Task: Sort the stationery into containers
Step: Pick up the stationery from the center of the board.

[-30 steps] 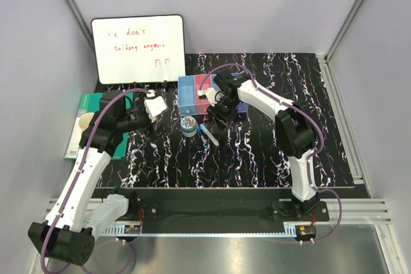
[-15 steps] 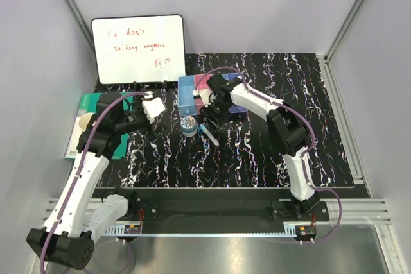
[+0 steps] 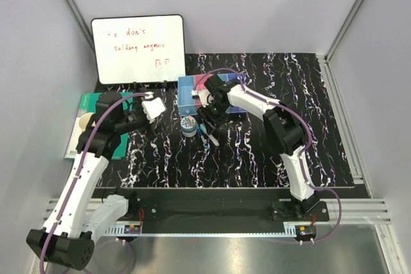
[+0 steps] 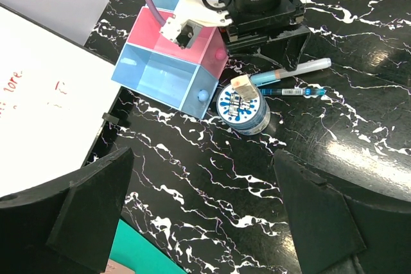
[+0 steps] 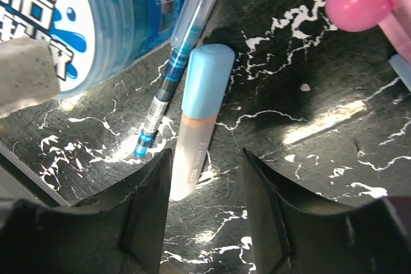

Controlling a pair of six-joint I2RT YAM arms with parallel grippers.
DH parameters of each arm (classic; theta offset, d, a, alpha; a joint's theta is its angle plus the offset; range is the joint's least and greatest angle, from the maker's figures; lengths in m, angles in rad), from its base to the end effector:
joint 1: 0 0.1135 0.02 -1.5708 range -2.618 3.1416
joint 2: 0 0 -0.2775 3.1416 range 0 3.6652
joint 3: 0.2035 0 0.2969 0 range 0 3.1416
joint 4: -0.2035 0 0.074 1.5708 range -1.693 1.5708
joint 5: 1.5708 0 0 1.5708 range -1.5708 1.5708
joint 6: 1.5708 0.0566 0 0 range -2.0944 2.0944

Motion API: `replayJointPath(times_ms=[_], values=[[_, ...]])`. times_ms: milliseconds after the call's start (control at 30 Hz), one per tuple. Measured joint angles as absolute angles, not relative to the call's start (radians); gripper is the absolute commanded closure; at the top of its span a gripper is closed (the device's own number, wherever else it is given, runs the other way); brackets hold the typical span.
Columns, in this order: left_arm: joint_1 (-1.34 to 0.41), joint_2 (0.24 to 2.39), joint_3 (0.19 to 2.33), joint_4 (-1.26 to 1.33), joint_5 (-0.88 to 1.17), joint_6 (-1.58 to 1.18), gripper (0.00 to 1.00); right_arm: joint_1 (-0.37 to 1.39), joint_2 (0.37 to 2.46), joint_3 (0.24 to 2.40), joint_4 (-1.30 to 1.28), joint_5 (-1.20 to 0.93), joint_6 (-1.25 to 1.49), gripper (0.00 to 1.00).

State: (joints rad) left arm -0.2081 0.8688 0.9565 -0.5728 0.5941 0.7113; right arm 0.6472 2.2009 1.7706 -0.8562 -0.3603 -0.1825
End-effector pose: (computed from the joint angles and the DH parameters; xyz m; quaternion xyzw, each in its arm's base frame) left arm 0.2206 -0.0790 0.3543 0.4988 0.6667 -0.1198 0.5408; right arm 0.3936 0.3225 0.1491 -0.4158 0.8811 0.2047 0.0948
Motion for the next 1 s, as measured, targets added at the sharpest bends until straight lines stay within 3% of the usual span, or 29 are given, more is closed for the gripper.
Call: replayJointPath(times_ms=[633, 733, 767, 900, 1000], values=[[-0.200, 0.881, 0.989, -0.570, 0.586, 0.743, 0.03, 0.686, 2.240, 1.771, -0.833, -0.356, -0.155, 0.46], [-0.196, 0.884, 0.989, -0.569, 0.586, 0.747, 0.03, 0.686, 2.244, 1.779, -0.831, -0.349, -0.150, 0.56], [-0.194, 0.887, 0.992, -0.569, 0.586, 0.748, 0.03, 0.686, 2.246, 1.780, -0.831, -0.348, -0.149, 0.67], [-0.187, 0.898, 1.003, -0.563, 0.587, 0.751, 0.03, 0.686, 2.253, 1.782, -0.831, -0.339, -0.135, 0.93], [-0.184, 0.900, 1.007, -0.554, 0.587, 0.751, 0.03, 0.685, 2.253, 1.794, -0.834, -0.333, -0.130, 1.00]])
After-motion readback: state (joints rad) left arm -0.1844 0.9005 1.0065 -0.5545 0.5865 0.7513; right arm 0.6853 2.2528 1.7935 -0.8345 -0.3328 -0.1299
